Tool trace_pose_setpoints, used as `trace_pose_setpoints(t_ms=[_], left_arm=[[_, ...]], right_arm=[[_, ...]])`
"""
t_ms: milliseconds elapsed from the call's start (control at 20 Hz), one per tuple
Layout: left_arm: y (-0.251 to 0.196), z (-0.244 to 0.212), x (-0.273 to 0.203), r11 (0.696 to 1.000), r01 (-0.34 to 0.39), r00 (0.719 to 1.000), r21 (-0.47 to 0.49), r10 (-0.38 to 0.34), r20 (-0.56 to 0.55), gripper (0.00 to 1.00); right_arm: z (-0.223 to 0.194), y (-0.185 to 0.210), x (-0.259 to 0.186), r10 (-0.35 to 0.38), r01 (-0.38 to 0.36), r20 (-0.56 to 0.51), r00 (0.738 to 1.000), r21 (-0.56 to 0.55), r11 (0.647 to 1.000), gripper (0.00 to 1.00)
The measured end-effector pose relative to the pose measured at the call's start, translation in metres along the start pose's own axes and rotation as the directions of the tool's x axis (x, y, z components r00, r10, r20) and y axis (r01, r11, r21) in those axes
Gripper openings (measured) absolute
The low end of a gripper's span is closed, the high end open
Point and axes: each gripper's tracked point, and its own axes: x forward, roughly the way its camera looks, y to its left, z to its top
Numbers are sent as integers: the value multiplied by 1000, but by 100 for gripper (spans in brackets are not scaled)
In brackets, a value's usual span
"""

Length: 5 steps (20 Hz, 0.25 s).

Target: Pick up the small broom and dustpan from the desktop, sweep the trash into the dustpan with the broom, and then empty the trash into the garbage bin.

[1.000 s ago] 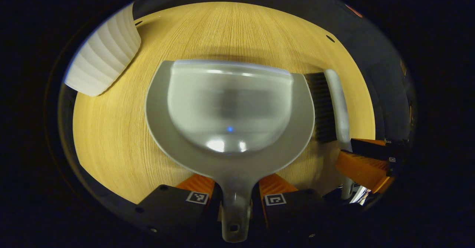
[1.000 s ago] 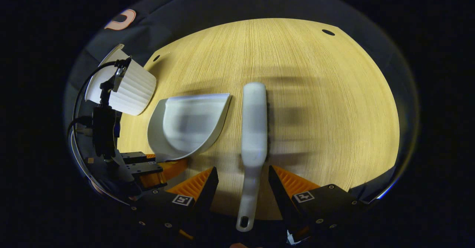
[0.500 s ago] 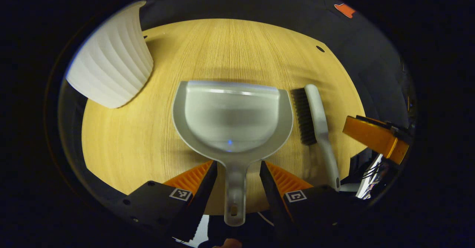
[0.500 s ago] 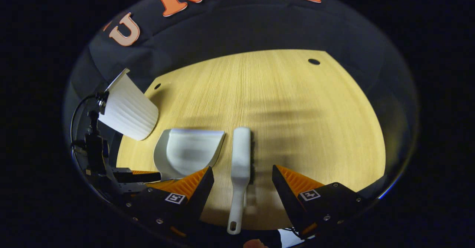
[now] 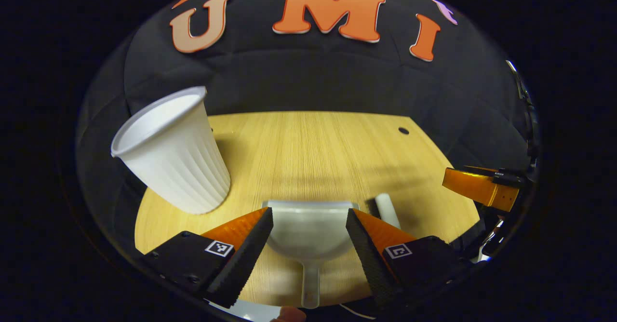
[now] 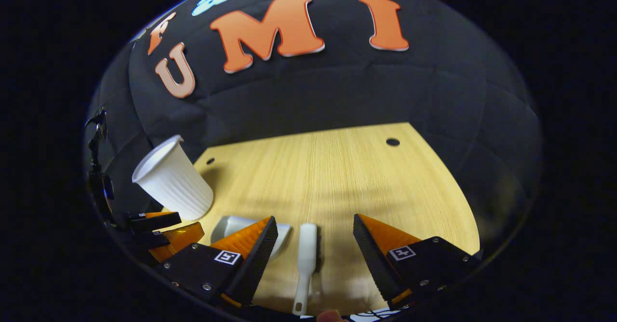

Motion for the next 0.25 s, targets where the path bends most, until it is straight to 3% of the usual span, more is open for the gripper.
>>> trace_pose_setpoints(t_ms=[100, 250], left_arm=[[8, 27, -11, 1000, -2, 991, -11, 3, 137, 98], [29, 48, -20, 1000, -17, 951, -18, 22, 309, 97]], right_arm=[[34, -2, -9, -17, 21, 124, 992, -28, 999, 95], [78, -5, -26, -59, 88, 268, 962, -99, 991, 95]])
